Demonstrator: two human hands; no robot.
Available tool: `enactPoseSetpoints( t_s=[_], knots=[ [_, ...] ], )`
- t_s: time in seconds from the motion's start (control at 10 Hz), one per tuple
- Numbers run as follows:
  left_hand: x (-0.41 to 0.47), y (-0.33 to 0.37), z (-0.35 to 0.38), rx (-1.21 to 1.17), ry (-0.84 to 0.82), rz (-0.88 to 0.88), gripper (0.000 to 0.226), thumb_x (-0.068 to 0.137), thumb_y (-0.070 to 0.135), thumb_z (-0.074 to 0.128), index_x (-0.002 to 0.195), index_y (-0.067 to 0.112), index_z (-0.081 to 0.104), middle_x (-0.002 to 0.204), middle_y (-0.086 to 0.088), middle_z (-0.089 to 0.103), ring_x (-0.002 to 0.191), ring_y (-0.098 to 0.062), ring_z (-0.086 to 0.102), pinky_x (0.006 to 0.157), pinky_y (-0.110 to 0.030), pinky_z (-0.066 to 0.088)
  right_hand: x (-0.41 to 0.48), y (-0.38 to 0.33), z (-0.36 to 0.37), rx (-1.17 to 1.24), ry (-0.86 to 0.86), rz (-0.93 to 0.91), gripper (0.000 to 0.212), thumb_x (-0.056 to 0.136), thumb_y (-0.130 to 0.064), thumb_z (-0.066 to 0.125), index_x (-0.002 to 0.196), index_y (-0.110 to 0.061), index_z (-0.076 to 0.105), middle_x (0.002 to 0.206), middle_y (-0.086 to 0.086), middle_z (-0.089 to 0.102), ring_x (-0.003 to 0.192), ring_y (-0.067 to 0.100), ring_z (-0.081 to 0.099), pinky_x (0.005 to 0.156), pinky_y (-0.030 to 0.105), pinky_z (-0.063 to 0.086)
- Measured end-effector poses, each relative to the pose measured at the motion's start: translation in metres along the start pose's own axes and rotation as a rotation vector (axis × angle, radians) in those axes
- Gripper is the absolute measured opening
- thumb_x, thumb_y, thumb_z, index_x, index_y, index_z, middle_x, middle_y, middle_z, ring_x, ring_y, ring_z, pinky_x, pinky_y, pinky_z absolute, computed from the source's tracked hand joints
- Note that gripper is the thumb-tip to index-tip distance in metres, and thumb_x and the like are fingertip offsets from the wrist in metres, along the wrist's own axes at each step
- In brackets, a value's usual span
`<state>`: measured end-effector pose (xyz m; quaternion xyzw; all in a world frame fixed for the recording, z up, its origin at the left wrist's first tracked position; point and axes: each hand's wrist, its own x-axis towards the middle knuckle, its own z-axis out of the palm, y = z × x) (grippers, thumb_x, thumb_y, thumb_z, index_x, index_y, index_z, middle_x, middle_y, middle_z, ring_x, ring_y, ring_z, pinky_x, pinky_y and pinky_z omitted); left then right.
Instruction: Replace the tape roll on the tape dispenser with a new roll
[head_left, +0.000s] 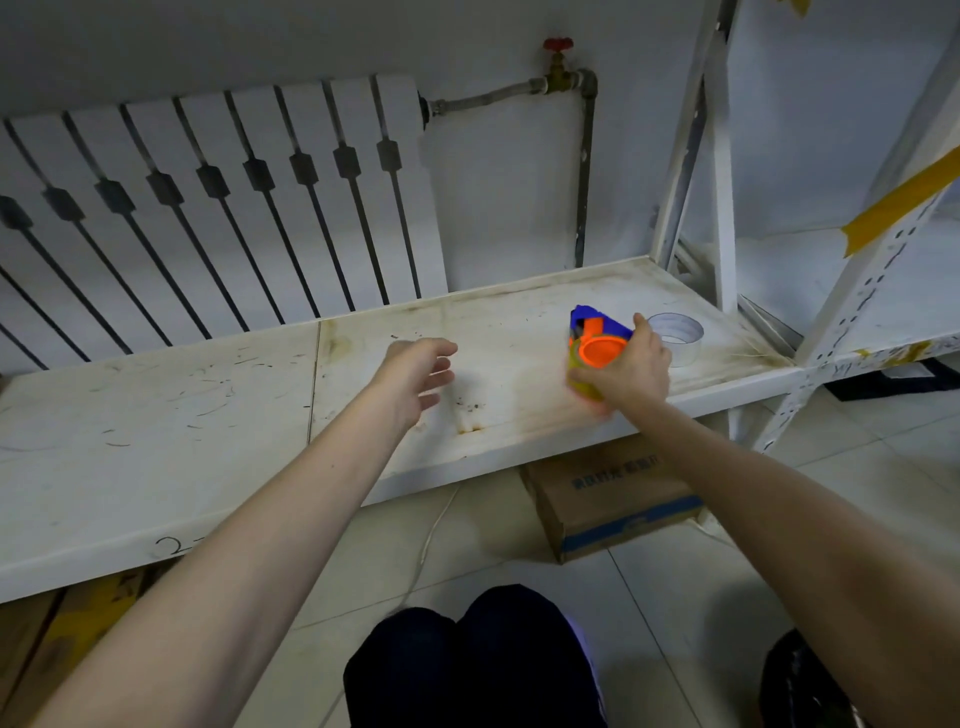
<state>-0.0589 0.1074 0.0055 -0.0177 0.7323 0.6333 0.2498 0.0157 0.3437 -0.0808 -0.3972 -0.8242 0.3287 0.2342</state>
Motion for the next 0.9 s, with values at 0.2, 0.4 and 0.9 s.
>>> enactPoseSetpoints(
  t_s=[0.2, 0.4, 0.9],
  knots=[
    [0.014, 0.006, 0.001, 0.067, 0.041, 0.080, 0.022, 0.085, 0.016, 0.060, 0.106, 0.011, 0.057, 0.084, 0.000, 0.057, 0.079, -0.017, 0.061, 0.070, -0.030, 0.041, 0.017, 0.006, 0.018, -0.047, -0.014, 0.002, 0.113, 0.054, -0.048, 0.085, 0.143, -0.018, 0.022, 0.144, 0.007, 0.035, 0.133, 0.029, 0.033, 0.099, 0.045, 0.042],
    [0.015, 0.012, -0.004, 0.070, 0.060, 0.103, 0.016, 0.085, 0.014, 0.059, 0.101, 0.011, 0.056, 0.087, -0.001, 0.058, 0.085, -0.019, 0.061, 0.063, -0.029, 0.041, 0.016, 0.011, 0.017, -0.171, -0.037, -0.111, 0.115, 0.055, -0.053, 0.082, 0.144, -0.016, 0.019, 0.150, 0.007, 0.030, 0.137, 0.029, 0.028, 0.106, 0.046, 0.036],
    [-0.146, 0.122, -0.074, 0.070, 0.090, 0.706, 0.025, 0.089, 0.015, 0.057, 0.113, 0.012, 0.057, 0.112, -0.006, 0.066, 0.104, -0.018, 0.065, 0.097, -0.041, 0.050, -0.132, -0.180, -0.166, 0.953, -0.074, -0.854, 0.008, 0.087, -0.013, 0.055, 0.093, -0.013, 0.062, 0.089, -0.001, 0.069, 0.085, 0.015, 0.066, 0.083, 0.034, 0.055]
  ],
)
